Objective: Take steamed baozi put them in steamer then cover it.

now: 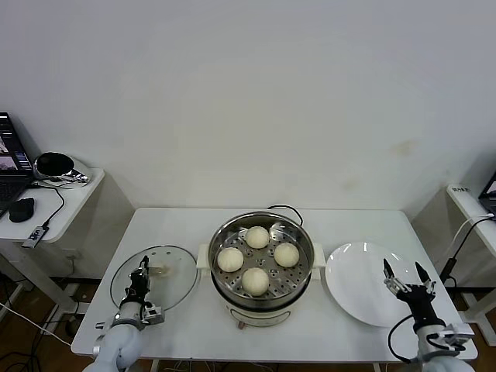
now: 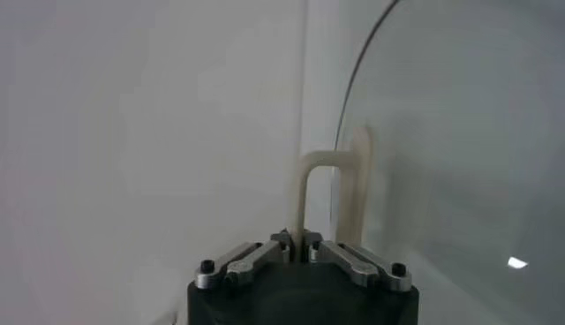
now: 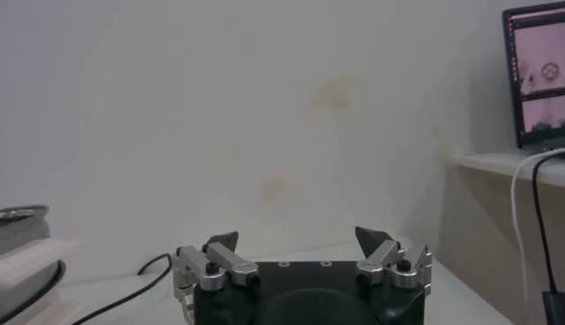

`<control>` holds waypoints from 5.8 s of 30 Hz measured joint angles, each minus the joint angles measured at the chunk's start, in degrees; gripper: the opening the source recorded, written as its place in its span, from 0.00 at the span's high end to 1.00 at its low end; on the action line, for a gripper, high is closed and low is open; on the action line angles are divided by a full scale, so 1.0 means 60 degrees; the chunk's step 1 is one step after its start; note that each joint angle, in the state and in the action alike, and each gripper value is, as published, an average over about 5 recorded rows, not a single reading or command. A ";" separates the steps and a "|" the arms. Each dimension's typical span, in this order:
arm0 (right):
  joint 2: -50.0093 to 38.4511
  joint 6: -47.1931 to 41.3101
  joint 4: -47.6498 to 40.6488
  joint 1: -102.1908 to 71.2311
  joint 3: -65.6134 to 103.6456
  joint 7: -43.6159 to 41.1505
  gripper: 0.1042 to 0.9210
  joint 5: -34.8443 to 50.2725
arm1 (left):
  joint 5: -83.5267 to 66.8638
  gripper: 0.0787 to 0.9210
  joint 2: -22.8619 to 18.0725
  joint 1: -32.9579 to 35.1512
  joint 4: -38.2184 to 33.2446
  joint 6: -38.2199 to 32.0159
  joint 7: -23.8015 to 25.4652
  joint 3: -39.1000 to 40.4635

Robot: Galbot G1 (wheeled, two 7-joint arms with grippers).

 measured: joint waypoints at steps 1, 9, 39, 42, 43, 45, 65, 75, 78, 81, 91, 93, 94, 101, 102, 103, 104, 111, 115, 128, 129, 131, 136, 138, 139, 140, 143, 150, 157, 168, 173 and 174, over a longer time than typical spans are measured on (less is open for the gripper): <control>0.0018 -0.0028 0.0065 0.0001 -0.0004 0.0019 0.12 -0.0001 | 0.0029 0.93 -0.0046 0.0087 -0.0222 0.0209 0.0086 -0.0038; 0.0122 -0.0621 0.0640 -0.0041 -0.0056 0.0392 0.12 -0.0017 | 0.0288 0.93 -0.0307 0.0812 -0.2275 0.2119 0.0743 -0.0362; 0.0845 -0.2229 0.0794 0.0058 -0.0061 0.1407 0.12 -0.1047 | 0.2623 0.93 -0.1542 0.0715 -0.7096 0.5047 0.3525 0.1512; 0.0880 -0.2293 0.0773 0.0059 -0.0030 0.1440 0.12 -0.1142 | 0.2605 0.93 -0.1850 0.0471 -0.6893 0.5047 0.3401 0.2060; 0.0891 -0.2311 0.0764 0.0060 -0.0019 0.1447 0.12 -0.1171 | 0.2582 0.93 -0.1946 0.0387 -0.6804 0.5048 0.3332 0.2242; 0.0913 -0.2339 0.0734 0.0066 0.0001 0.1462 0.12 -0.1223 | 0.2523 0.93 -0.2136 0.0209 -0.6605 0.5048 0.3164 0.2633; 0.0947 -0.2476 0.0335 0.0306 0.0097 0.1511 0.12 -0.1389 | 0.3540 0.93 -0.3601 -0.1181 -0.4023 0.5039 0.2604 0.5131; 0.0941 -0.2487 0.0183 0.0404 0.0034 0.1511 0.12 -0.1428 | 0.4756 0.93 -0.3772 -0.1194 -0.3639 0.5039 0.3370 0.5385; 0.0943 -0.2483 0.0182 0.0406 0.0017 0.1510 0.12 -0.1432 | 0.4978 0.93 -0.3800 -0.1196 -0.3551 0.5040 0.3574 0.5410; 0.0936 -0.2481 0.0181 0.0416 0.0018 0.1509 0.12 -0.1434 | 0.5136 0.93 -0.3819 -0.1215 -0.3447 0.5040 0.3728 0.5423; 0.0931 -0.2451 0.0154 0.0392 -0.0015 0.1490 0.12 -0.1438 | 0.5554 0.93 -0.3749 -0.1242 -0.3393 0.5041 0.4105 0.5377; 0.0927 -0.2449 0.0135 0.0404 -0.0027 0.1487 0.12 -0.1441 | 0.5605 0.93 -0.3722 -0.1225 -0.3429 0.5040 0.4176 0.5370; 0.0925 -0.2449 0.0127 0.0412 -0.0034 0.1487 0.12 -0.1445 | 0.5629 0.93 -0.3712 -0.1216 -0.3445 0.5040 0.4212 0.5369; 0.0930 -0.2443 0.0108 0.0427 -0.0068 0.1469 0.12 -0.1476 | 0.5719 0.93 -0.3711 -0.1137 -0.3482 0.5040 0.4382 0.5350; 0.0930 -0.2440 0.0104 0.0424 -0.0068 0.1467 0.12 -0.1480 | 0.5722 0.93 -0.3714 -0.1123 -0.3487 0.5041 0.4396 0.5352; 0.0930 -0.2436 0.0099 0.0421 -0.0067 0.1467 0.12 -0.1484 | 0.5724 0.93 -0.3717 -0.1113 -0.3493 0.5041 0.4413 0.5353; 0.0930 -0.2434 0.0096 0.0418 -0.0066 0.1466 0.12 -0.1488 | 0.5727 0.93 -0.3718 -0.1107 -0.3500 0.5041 0.4432 0.5354; 0.0945 -0.2413 0.0104 0.0388 -0.0068 0.1434 0.12 -0.1508 | 0.5726 0.93 -0.3695 -0.1122 -0.3544 0.5042 0.4507 0.5358; 0.0949 -0.2393 0.0093 0.0389 -0.0074 0.1429 0.12 -0.1530 | 0.5681 0.93 -0.3658 -0.1145 -0.3511 0.5041 0.4510 0.5359; 0.0974 -0.2363 0.0107 0.0368 -0.0076 0.1416 0.12 -0.1535 | 0.5556 0.91 -0.3527 -0.1122 -0.3566 0.5041 0.4502 0.5426; 0.0978 -0.2362 0.0107 0.0368 -0.0076 0.1415 0.12 -0.1537 | 0.5547 0.90 -0.3512 -0.1103 -0.3593 0.5041 0.4500 0.5432; 0.0986 -0.2361 0.0107 0.0369 -0.0077 0.1414 0.12 -0.1540 | 0.5530 0.85 -0.3483 -0.1058 -0.3664 0.5043 0.4491 0.5442; 0.0991 -0.2359 0.0102 0.0367 -0.0078 0.1411 0.12 -0.1562 | 0.5450 0.67 -0.3377 -0.0917 -0.3964 0.5046 0.4496 0.5535; 0.0990 -0.2359 0.0100 0.0368 -0.0077 0.1410 0.12 -0.1573 | 0.5389 0.61 -0.3324 -0.0859 -0.4116 0.5046 0.4523 0.5594; 0.0989 -0.2359 0.0099 0.0368 -0.0077 0.1410 0.12 -0.1577 | 0.5358 0.57 -0.3300 -0.0832 -0.4193 0.5046 0.4534 0.5621; 0.0989 -0.2359 0.0098 0.0369 -0.0076 0.1410 0.12 -0.1581 | 0.5330 0.54 -0.3278 -0.0807 -0.4269 0.5046 0.4540 0.5643; 0.0989 -0.2359 0.0093 0.0364 -0.0067 0.1408 0.12 -0.1595 | 0.5257 0.43 -0.3209 -0.0724 -0.4505 0.5046 0.4558 0.5712; 0.0975 -0.2364 0.0085 0.0328 -0.0029 0.1386 0.12 -0.1602 | 0.5124 0.18 -0.3027 -0.0489 -0.5108 0.5043 0.4689 0.5812; 0.0970 -0.2436 0.0081 0.0306 -0.0026 0.1317 0.12 -0.1544 | 0.5026 0.12 -0.2923 -0.0198 -0.5721 0.5042 0.4720 0.5841; 0.0805 -0.2169 0.0530 -0.0060 -0.0171 0.1103 0.12 -0.1516 | 0.2846 0.12 -0.2385 0.0545 -0.7284 0.5042 0.3573 0.4600; 0.0774 -0.1946 0.0769 -0.0301 -0.0375 0.1000 0.12 -0.1629 | 0.0018 0.12 -0.2279 0.1166 -0.7719 0.4747 0.2427 0.2888; 0.0779 -0.1893 0.0804 -0.0357 -0.0433 0.0974 0.12 -0.1666 | -0.0624 0.12 -0.2287 0.1336 -0.7765 0.4557 0.2218 0.2490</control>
